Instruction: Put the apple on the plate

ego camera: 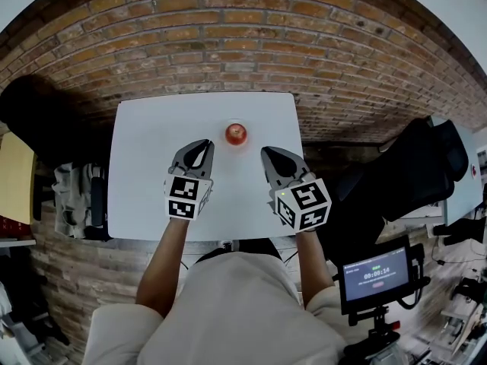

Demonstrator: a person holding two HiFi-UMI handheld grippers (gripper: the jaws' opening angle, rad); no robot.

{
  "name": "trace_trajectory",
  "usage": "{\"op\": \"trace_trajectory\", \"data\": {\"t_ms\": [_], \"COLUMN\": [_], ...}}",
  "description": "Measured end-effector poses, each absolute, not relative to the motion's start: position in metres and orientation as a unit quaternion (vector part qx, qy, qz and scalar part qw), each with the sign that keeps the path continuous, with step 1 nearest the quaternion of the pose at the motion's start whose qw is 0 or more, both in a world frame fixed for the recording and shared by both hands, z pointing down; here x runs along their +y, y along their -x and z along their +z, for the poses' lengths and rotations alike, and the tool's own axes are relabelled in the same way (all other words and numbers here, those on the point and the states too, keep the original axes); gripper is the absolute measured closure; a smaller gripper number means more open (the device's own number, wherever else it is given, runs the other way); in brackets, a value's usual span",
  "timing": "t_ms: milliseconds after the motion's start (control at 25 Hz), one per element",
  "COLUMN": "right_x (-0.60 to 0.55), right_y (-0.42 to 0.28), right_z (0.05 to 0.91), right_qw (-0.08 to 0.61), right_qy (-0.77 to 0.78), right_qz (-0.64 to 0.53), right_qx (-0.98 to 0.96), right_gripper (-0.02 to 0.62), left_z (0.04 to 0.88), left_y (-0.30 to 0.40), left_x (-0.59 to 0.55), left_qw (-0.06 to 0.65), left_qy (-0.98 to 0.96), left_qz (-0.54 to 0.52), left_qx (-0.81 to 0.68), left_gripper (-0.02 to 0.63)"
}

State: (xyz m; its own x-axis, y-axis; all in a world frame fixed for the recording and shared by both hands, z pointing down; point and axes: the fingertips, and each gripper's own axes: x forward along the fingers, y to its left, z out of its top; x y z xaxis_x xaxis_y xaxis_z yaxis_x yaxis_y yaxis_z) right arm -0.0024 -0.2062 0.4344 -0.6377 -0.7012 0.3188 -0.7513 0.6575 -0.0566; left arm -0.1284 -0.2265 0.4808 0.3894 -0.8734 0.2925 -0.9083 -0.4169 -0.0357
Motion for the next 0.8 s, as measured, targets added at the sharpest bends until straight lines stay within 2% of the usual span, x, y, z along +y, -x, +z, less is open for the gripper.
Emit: {"op": "trace_trajectory", "data": {"t_ms": [120, 800], "right_x": [-0.2, -0.163], "right_y": [0.008, 0.019], "right_z": [0.423, 0.342], "right_qw": [0.128, 0.067], "right_qy": [-0.399, -0.392], "right_qz": [0.083, 0.018], "right_qx": [-0.904, -0.917], "right_gripper": [0.594, 0.594], "left_z": [0.467, 0.365], "left_y": [0.132, 0.119], "left_x": [-0.215, -0.173], "left_qw": [0.049, -0.059], "left_qy": [-0.831, -0.843], "left_qz": [0.131, 0.106], "left_qx": [-0.538, -0.524], "left_gripper": [0.598, 0.598]}}
